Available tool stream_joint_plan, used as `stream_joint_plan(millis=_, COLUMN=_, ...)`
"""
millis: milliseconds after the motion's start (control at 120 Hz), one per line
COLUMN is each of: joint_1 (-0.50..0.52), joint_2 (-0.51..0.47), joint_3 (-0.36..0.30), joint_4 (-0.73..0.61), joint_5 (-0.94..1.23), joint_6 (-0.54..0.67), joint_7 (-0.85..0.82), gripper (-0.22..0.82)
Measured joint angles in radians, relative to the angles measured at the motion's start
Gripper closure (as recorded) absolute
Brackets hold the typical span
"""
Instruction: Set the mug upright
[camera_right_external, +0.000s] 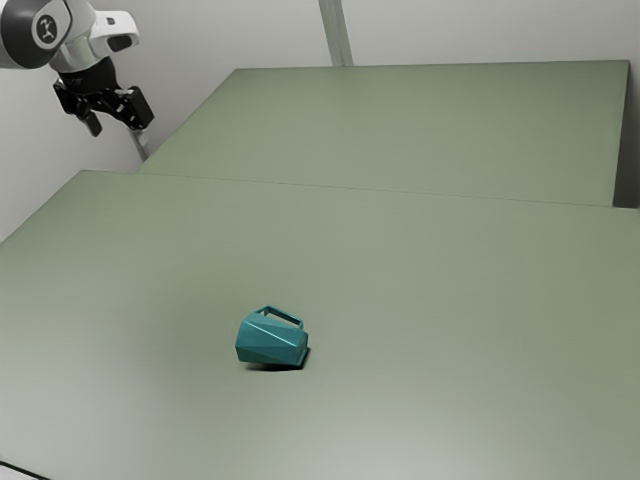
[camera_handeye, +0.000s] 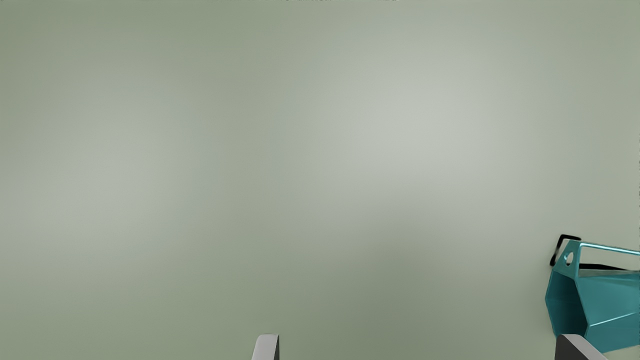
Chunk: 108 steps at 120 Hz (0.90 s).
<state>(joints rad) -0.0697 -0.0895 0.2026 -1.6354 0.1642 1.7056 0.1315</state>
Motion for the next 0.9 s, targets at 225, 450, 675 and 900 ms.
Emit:
stream_joint_plan(millis=225, joint_1=-0.001, joint_2=0.002, joint_3=0.002, joint_4=-0.008, joint_5=-0.007, joint_6=0.004, joint_7=0.011, gripper=0.00)
stream_joint_plan(millis=450, joint_1=0.001, joint_2=0.007, joint_3=0.006, joint_4=-0.033, joint_5=-0.073, joint_6=0.017, joint_7=0.018, gripper=0.00)
stream_joint_plan(millis=675, joint_1=0.006, joint_2=0.013, joint_3=0.082, joint_4=-0.182, joint_5=-0.348, joint_6=0.024, joint_7=-0.008, gripper=0.00)
stream_joint_plan(millis=900, joint_1=0.016, joint_2=0.049, joint_3=0.122, joint_4=-0.349, joint_5=-0.562, joint_6=0.054, joint_7=-0.032, gripper=0.00)
